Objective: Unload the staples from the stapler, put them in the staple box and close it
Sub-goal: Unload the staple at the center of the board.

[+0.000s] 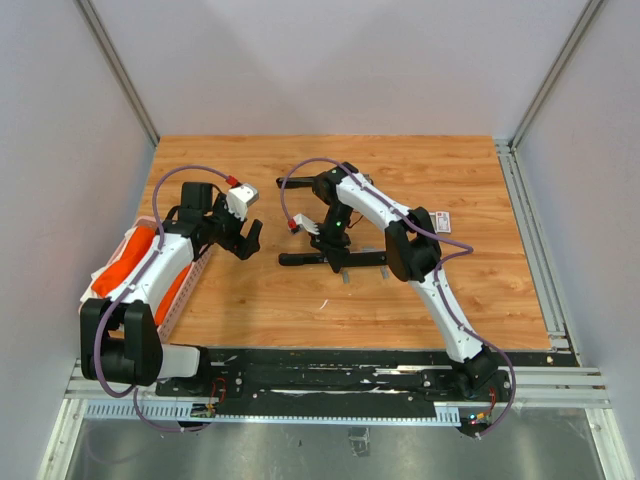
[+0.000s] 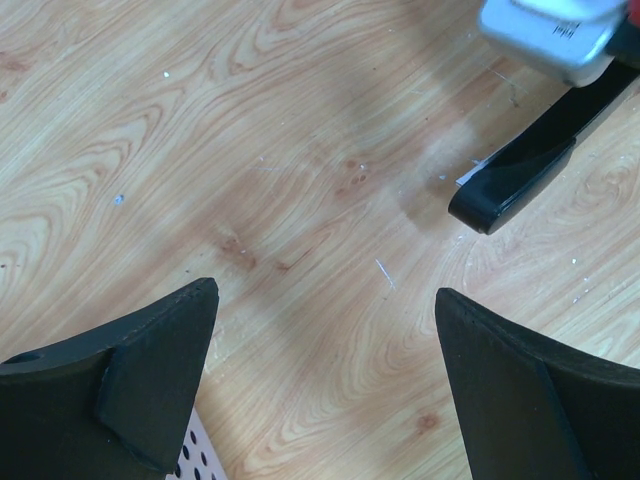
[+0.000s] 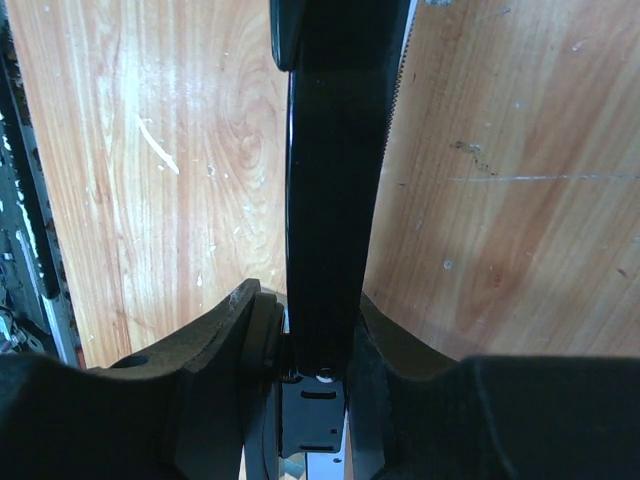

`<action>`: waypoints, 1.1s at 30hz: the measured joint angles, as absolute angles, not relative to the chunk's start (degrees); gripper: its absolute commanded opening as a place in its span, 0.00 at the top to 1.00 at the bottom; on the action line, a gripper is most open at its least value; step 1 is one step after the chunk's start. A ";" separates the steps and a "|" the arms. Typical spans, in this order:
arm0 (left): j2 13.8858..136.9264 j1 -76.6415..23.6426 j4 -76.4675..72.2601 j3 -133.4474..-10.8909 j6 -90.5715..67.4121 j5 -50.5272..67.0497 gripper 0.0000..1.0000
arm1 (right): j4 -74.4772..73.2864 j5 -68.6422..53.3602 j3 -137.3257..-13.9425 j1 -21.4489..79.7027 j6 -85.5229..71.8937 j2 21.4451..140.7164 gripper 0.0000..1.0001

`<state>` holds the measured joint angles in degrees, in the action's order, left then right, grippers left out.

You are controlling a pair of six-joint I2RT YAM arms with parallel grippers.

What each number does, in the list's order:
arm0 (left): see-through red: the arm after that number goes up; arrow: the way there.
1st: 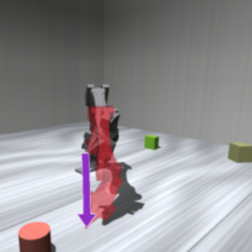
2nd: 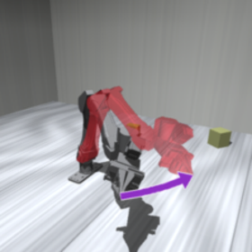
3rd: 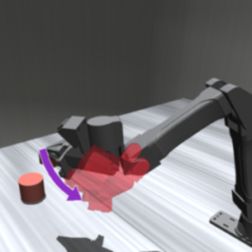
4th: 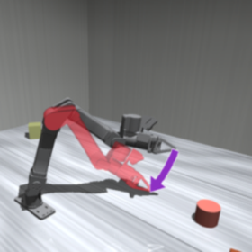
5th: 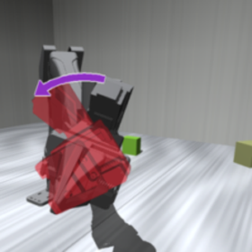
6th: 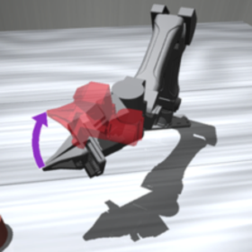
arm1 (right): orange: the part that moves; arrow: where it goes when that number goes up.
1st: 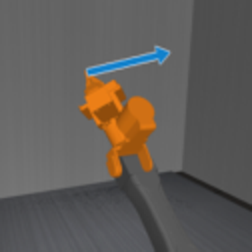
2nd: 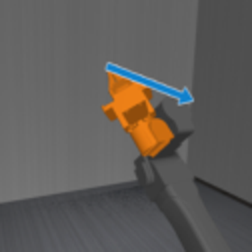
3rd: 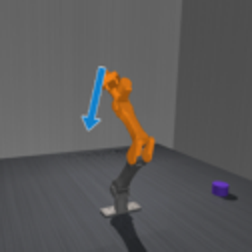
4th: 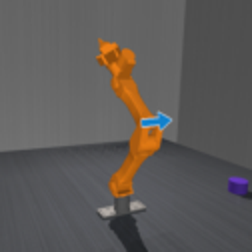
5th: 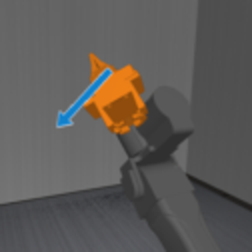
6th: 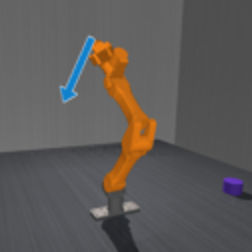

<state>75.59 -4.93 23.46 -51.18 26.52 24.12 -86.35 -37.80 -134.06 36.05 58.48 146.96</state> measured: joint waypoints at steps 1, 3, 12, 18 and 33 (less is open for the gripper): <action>75.59 -4.93 23.40 -51.07 26.52 24.12 0.06 | -86.17 -37.34 -133.95 36.25 58.24 147.24 1.00; 75.59 -4.93 23.38 -51.03 26.52 24.12 0.06 | -86.11 -36.97 -133.58 36.69 57.54 147.57 1.00; 75.59 -4.93 23.20 -50.98 26.50 24.18 0.06 | -85.93 -38.63 -133.49 37.50 58.15 147.48 1.00; 75.59 -4.93 23.18 -50.98 26.50 24.25 0.06 | -82.96 -39.33 -132.00 37.50 58.89 144.68 1.00; 75.59 -4.93 22.76 -50.98 26.50 24.25 0.06 | -66.65 -25.93 -122.17 37.78 53.45 132.88 1.00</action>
<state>75.59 -4.93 22.76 -50.98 26.50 24.25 -66.65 -25.93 -122.17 37.78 53.45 132.88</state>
